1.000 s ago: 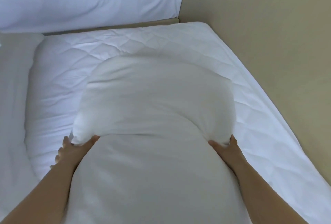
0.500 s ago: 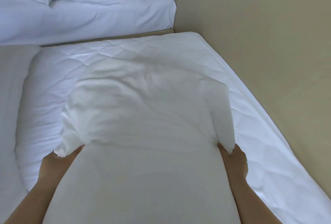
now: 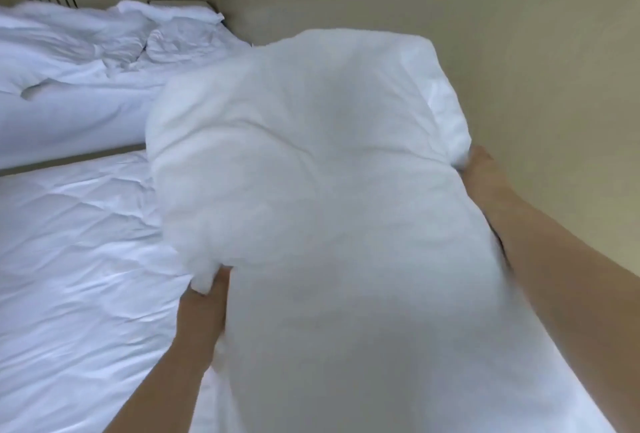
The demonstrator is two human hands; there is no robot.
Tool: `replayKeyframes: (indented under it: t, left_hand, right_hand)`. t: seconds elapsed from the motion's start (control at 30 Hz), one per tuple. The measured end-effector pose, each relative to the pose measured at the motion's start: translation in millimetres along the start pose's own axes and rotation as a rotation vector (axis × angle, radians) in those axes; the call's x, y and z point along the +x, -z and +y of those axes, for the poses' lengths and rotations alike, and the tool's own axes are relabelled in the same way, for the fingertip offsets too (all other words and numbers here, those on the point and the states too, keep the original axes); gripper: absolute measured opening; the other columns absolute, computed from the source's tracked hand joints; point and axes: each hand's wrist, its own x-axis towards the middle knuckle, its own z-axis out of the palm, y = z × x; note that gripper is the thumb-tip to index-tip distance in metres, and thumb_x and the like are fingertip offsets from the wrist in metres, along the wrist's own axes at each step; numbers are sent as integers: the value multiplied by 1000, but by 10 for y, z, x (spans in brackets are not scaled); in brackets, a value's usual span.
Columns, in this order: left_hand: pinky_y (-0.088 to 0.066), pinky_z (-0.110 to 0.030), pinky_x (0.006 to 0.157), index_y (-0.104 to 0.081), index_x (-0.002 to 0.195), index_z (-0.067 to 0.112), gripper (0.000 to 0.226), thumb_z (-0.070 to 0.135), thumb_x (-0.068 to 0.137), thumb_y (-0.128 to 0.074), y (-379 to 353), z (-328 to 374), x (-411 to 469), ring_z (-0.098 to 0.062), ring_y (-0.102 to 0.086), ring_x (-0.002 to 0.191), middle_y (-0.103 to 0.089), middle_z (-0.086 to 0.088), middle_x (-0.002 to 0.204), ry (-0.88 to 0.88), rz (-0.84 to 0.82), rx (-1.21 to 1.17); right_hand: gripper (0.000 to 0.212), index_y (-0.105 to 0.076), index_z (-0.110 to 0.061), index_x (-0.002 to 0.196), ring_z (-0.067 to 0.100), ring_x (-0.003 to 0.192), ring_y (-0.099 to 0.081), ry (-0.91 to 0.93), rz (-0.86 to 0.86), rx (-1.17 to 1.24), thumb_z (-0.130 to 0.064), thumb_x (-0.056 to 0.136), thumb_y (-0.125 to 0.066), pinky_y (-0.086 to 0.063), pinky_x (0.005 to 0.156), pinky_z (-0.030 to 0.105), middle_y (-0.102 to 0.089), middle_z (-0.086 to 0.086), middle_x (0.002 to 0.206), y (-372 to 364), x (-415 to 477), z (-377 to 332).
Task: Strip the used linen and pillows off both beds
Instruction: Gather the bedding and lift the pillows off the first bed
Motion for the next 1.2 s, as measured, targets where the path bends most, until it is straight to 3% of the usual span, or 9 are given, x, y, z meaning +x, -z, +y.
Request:
replayKeyframes:
  t: [0.1, 0.17, 0.27, 0.4, 0.5, 0.67, 0.77, 1.0, 1.2]
  left_hand:
    - [-39, -35, 91, -47, 126, 8, 49, 41, 89, -50, -499, -185, -64, -31, -51, 114, -54, -15, 124, 174, -201, 114]
    - [-30, -40, 109, -23, 145, 12, 63, 43, 94, -42, -632, -197, -44, -33, -37, 131, -35, -16, 146, 272, -187, 53]
    - [-20, -37, 112, -6, 149, 17, 69, 49, 94, -33, -626, -225, 168, -29, -23, 140, -17, -9, 155, 349, -128, -26]
    - [-26, -46, 112, -9, 149, 26, 92, 73, 75, -38, -495, -285, 336, -27, -27, 139, -18, 1, 155, 454, -178, -73]
    - [-26, -44, 112, -6, 149, 23, 79, 59, 86, -39, -572, -375, 309, -27, -26, 139, -16, -1, 155, 405, -134, -117]
    - [-12, -35, 115, -8, 149, 20, 70, 43, 93, -44, -598, -248, 218, -20, -13, 143, -12, -4, 156, -29, 56, 92]
    - [-7, -25, 114, -11, 148, 22, 66, 41, 93, -44, -593, -194, 97, -14, -12, 143, -10, -1, 156, -218, -97, 301]
    - [-28, -28, 109, -22, 145, 31, 59, 39, 92, -48, 24, -135, 26, -13, -32, 136, -32, 5, 148, -137, -366, 506]
    - [-43, -24, 85, -46, 130, 28, 36, 29, 94, -47, 1305, -151, -86, -14, -57, 106, -61, 6, 114, -59, -202, 473]
  right_hand:
    - [62, -20, -18, 147, 28, 138, -28, -53, -216, -227, -41, 94, -43, -22, 112, 39, -27, 10, 151, -349, -62, 152]
    - [72, -4, -26, 149, 22, 145, -3, 19, -407, -447, -56, 91, -34, -4, 115, 50, -3, 1, 158, -726, -232, 281]
    - [73, 8, -30, 147, 18, 144, 15, 180, -443, -601, -61, 91, -25, 7, 112, 55, 15, -3, 156, -1171, -349, 435]
    - [73, 10, -31, 147, 18, 143, 17, 213, -393, -623, -63, 90, -22, 9, 111, 55, 17, -3, 156, -1290, -238, 483]
    - [73, 15, -29, 146, 18, 143, 19, 187, -413, -676, -63, 90, -18, 11, 111, 55, 20, -3, 155, -1357, -223, 612]
    - [74, 17, -27, 145, 20, 143, 19, 178, -419, -691, -63, 90, -16, 11, 110, 56, 21, -1, 155, -1483, -215, 595]
    - [74, 17, -27, 146, 19, 143, 19, 162, -428, -705, -63, 90, -17, 9, 111, 56, 20, -1, 155, -1421, -259, 540]
    - [66, 2, -25, 148, 22, 145, 3, 91, -350, -598, -43, 95, -34, -2, 115, 51, 1, -3, 157, -1244, -644, 39]
    - [61, -11, -22, 148, 20, 143, -10, 300, -370, -392, -32, 95, -41, -3, 116, 42, -19, 0, 153, -1652, -1652, -960]
